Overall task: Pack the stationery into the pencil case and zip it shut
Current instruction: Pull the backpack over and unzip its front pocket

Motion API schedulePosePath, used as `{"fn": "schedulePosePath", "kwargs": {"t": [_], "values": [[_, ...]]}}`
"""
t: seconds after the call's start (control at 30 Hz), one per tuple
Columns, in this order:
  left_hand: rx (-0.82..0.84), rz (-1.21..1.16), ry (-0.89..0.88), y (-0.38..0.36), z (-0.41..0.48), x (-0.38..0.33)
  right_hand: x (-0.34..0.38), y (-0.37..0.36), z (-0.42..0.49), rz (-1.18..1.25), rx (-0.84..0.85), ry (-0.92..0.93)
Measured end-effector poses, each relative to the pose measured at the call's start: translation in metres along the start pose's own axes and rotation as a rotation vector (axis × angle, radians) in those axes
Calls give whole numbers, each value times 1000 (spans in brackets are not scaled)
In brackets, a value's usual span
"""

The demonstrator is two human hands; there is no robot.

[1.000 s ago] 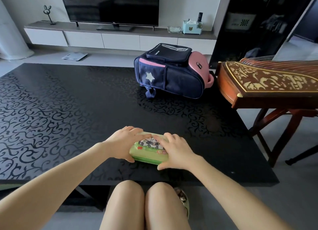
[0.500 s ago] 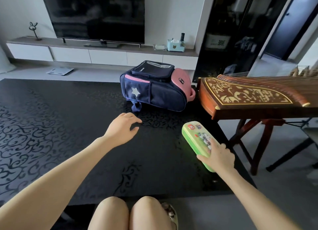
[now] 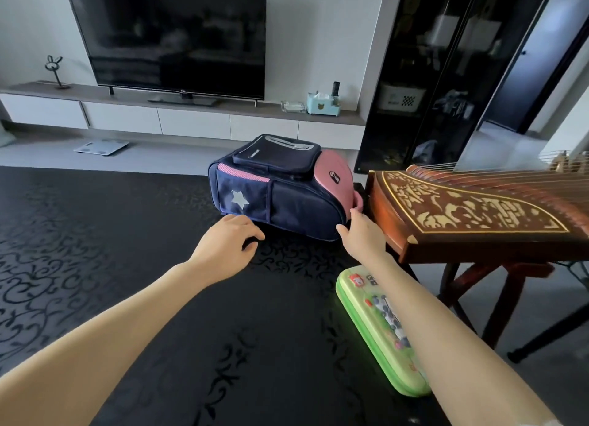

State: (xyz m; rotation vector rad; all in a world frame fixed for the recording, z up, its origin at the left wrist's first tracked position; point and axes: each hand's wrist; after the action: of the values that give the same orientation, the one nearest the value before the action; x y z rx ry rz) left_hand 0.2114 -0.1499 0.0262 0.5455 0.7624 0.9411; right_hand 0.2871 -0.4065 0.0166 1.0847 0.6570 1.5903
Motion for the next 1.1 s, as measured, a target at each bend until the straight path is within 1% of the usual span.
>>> {"fn": "schedulePosePath", "kwargs": {"t": [0.1,0.2,0.27,0.3,0.37,0.53,0.6,0.67,0.7,0.73,0.77,0.8,0.83,0.87,0.9,0.93,0.97,1.0,1.03,1.1], "values": [[-31,-15,-8,-8,1,11,6,-21,31,-8,15,-2],[-51,-32,18,-15,2,23,3,-42,51,-44,95,-27],[-44,-44,70,-17,-4,33,7,-56,48,-153,91,65],[-25,-43,99,-17,-7,37,11,-60,42,-207,52,124],[-19,-44,189,-18,-15,44,35,-60,21,-211,-18,213],[-145,-134,587,1,-18,40,135,-42,-46,94,118,358],[-231,-171,701,16,-17,42,167,-30,-78,196,161,458],[-282,-124,751,30,-18,51,182,-11,-102,292,213,568],[-270,-76,737,37,-19,56,181,1,-107,329,148,600],[-229,-31,714,43,-23,60,177,13,-109,354,-22,604],[-167,-3,687,49,-25,62,168,21,-103,356,-201,560],[-95,16,654,54,-30,64,155,24,-94,313,-338,486],[-23,41,612,57,-35,64,140,24,-82,225,-398,388],[38,79,561,58,-40,64,126,23,-72,118,-350,267],[85,124,513,59,-46,63,114,22,-67,57,-181,135],[98,144,477,59,-52,63,105,18,-69,69,-19,21],[88,135,457,61,-58,59,100,16,-75,131,114,-51],[64,118,446,64,-64,54,97,14,-87,170,178,-53],[39,110,440,68,-70,48,96,12,-101,154,170,-2],[31,152,412,80,-83,37,90,23,-126,102,92,94]]}}
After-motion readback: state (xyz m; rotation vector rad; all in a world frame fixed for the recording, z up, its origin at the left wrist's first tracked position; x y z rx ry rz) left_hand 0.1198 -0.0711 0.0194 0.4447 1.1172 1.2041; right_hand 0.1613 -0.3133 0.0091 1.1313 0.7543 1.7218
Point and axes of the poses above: each hand's wrist, its own z-axis towards the middle knuckle, its own y-axis out of the back of the hand, x = y × z, and after that the axes turned 15 degrees about -x, right-handed
